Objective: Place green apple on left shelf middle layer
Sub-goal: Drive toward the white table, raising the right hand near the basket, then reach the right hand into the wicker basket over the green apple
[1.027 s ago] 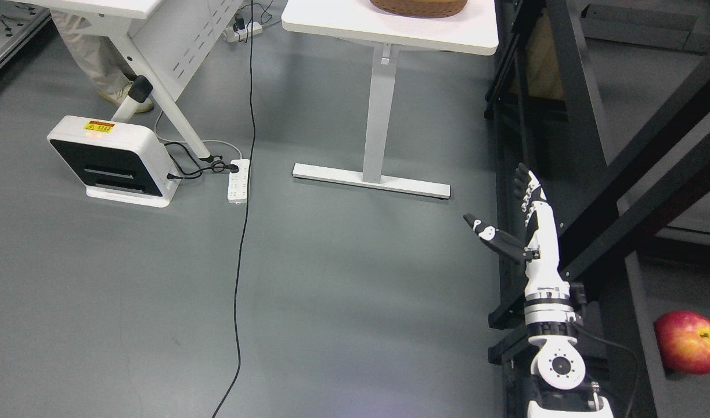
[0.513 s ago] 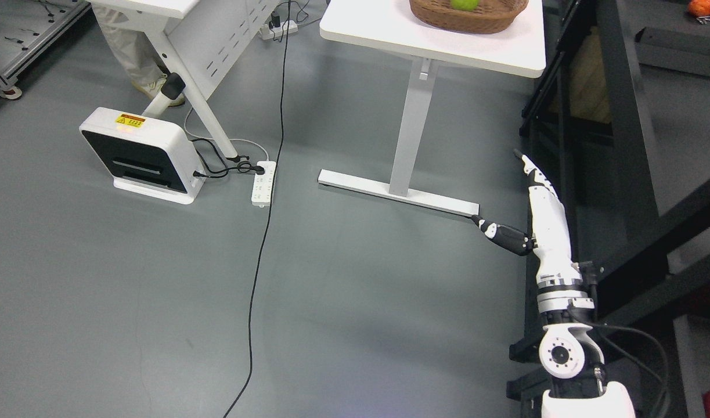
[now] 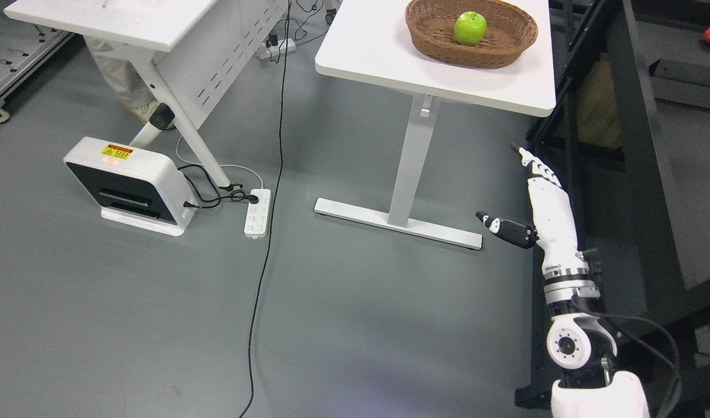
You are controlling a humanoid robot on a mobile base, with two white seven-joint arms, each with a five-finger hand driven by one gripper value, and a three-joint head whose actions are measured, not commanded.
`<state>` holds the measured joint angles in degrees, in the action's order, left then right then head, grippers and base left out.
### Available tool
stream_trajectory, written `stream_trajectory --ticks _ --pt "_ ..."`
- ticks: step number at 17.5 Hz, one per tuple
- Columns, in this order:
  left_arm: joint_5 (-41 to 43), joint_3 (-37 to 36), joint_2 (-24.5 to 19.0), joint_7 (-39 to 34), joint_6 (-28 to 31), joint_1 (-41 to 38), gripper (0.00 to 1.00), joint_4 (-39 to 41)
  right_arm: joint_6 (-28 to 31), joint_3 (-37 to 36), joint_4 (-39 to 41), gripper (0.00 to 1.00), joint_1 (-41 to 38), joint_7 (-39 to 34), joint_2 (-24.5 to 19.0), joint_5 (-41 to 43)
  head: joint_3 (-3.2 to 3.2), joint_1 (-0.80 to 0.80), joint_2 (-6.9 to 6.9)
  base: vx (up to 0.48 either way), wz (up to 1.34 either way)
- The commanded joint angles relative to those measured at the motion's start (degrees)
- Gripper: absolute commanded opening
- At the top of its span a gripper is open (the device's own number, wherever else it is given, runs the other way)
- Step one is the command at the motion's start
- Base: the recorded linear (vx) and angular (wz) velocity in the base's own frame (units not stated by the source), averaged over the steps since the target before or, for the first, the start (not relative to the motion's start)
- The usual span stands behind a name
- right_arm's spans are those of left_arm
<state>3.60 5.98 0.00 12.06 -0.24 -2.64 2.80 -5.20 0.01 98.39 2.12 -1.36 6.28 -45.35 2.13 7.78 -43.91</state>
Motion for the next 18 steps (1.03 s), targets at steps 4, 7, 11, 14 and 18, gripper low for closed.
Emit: stream_trajectory --ticks 4,7,11,14,18 --pt "0.0 0.0 -1.0 0.0 0.0 0.0 1.00 0.0 1.5 1.0 -0.7 0.96 3.1 -0.6 0.7 -1.0 0.00 0.00 0.00 0.320 -0.13" --pt "0.0 0.0 -1.0 0.0 0.0 0.0 1.00 0.0 1.4 1.8 -1.4 0.96 4.2 -2.2 -0.1 -0.9 0.00 0.00 0.00 0.343 -0.15" --pt "0.0 0.0 -1.0 0.0 0.0 0.0 1.00 0.0 1.3 3.9 -2.6 0.96 7.2 -3.4 -1.1 -1.0 0.00 0.00 0.00 0.304 -0.10" --pt "0.0 0.0 -1.0 0.0 0.0 0.0 1.00 0.0 1.2 6.3 -6.1 0.97 9.4 -4.7 -1.4 -1.0 0.00 0.00 0.00 0.286 -0.06" --pt "0.0 0.0 -1.0 0.0 0.0 0.0 1.00 0.0 1.2 7.3 -9.3 0.97 12.4 -7.1 -2.1 -0.8 0.00 0.00 0.00 0.266 -0.04"
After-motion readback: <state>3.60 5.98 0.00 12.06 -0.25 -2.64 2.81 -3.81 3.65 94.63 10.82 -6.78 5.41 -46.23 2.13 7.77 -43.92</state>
